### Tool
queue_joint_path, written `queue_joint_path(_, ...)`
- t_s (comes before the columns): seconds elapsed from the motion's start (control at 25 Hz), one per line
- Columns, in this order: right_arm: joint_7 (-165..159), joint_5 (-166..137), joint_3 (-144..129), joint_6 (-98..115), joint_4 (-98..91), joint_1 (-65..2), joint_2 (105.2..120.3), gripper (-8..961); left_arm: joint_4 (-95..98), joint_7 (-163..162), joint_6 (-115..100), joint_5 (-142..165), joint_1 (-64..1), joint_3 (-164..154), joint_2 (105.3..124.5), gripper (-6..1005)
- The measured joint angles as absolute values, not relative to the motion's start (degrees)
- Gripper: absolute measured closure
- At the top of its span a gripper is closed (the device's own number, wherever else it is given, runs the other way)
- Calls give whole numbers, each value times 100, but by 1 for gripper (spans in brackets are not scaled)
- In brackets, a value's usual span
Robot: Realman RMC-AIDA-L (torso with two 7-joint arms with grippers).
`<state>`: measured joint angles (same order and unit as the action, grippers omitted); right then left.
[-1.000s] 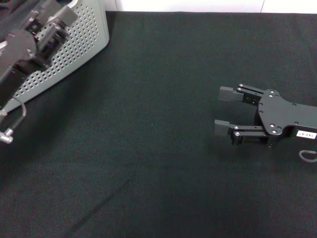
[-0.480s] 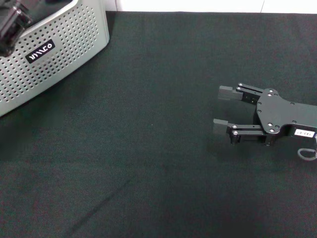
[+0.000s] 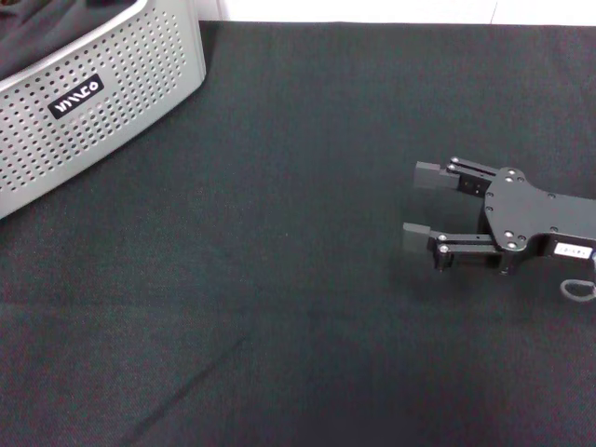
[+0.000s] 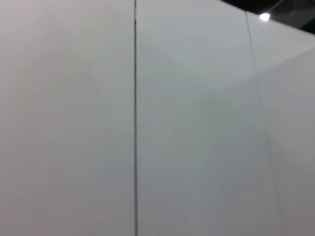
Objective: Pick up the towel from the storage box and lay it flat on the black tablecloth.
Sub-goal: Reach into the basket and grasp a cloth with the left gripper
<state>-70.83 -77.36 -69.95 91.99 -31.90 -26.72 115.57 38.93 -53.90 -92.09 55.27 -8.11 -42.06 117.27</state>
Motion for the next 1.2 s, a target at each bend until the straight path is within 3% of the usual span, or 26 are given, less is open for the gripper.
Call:
queue_joint_path(0.44, -7084, -7752, -7038, 9131, -3190, -2700, 11557, 56, 4109, -4669, -9221, 6031, -400, -3902, 11780, 392)
queue_joint_path(1.2, -7084, -7752, -7040, 9114, -3191, -2742, 11575, 56, 3602, -3581, -9071, 6265, -440, -3792, 11882, 415)
